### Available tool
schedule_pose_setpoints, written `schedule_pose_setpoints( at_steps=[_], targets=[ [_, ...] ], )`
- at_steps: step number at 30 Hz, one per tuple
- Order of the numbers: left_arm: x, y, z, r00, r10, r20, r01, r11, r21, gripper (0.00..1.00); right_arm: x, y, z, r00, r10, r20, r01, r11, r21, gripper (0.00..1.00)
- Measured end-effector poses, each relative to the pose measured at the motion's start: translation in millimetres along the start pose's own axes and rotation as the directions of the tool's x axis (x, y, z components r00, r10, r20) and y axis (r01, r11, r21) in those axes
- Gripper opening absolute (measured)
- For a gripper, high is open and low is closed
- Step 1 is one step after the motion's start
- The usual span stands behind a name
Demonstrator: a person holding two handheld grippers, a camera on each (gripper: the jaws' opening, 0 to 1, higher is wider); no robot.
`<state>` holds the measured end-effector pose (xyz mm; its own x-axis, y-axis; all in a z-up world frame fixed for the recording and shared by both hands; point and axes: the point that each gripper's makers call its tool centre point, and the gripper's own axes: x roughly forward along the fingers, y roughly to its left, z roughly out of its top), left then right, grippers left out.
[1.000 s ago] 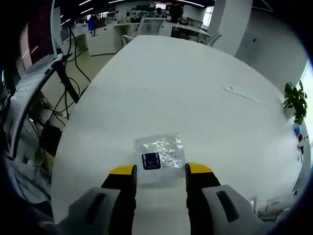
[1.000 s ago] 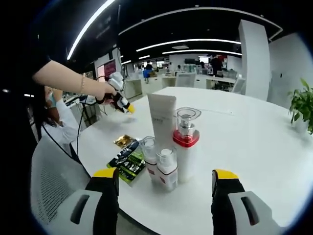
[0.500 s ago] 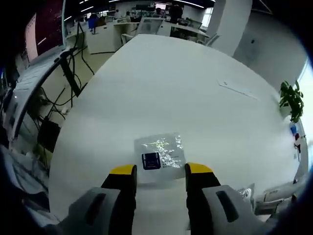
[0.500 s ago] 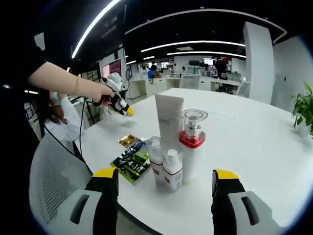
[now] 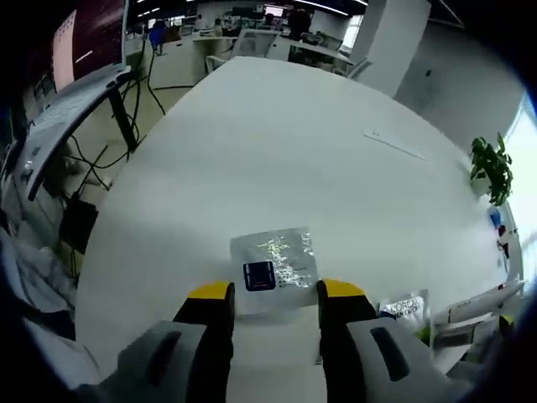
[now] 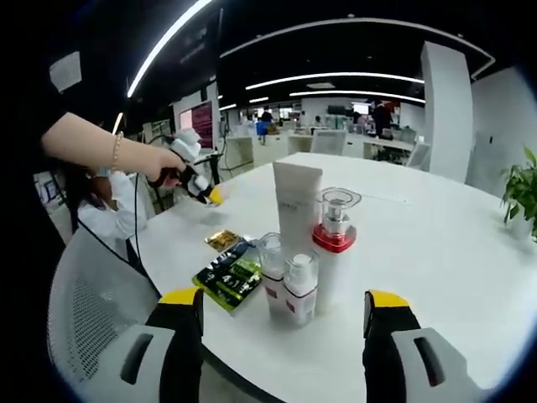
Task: Arrange the skincare products in the storage area until every visible bottle or jar stands upright without overlapping.
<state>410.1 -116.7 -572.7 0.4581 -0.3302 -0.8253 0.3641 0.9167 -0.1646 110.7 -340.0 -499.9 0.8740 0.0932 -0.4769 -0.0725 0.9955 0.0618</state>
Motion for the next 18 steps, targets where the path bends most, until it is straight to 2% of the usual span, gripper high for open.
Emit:
schedule_pose_setpoints(
  at_steps=[4,10,14,18],
  targets=[
    [-10.8,0.4,-22.3,1.000,-0.005,-0.013,0.005,1.000,-0.002,0.37,-1.1,1.8,0.0,1.000,0.001,0.001,-0.001,1.000,-0.006,0.81],
    [-14.8,1.6,-38.7,0.999,-0.017,-0.027,0.017,1.000,-0.004,0.37,-2.1,4.7,0.0,1.000,0.007,0.003,-0.007,1.000,-0.017,0.81],
    [-26.9,-3.6,-58.0,0.999,-0.024,-0.034,0.024,1.000,-0.001,0.37,-2.7,4.6,2.9,1.000,0.008,0.015,-0.007,1.000,-0.023,0.80],
    [-28.7,-0.6,-69.0,0.999,-0.029,-0.043,0.029,1.000,-0.003,0.37,-2.6,3.2,5.6,1.000,0.007,0.028,-0.006,1.000,-0.023,0.80]
  ],
)
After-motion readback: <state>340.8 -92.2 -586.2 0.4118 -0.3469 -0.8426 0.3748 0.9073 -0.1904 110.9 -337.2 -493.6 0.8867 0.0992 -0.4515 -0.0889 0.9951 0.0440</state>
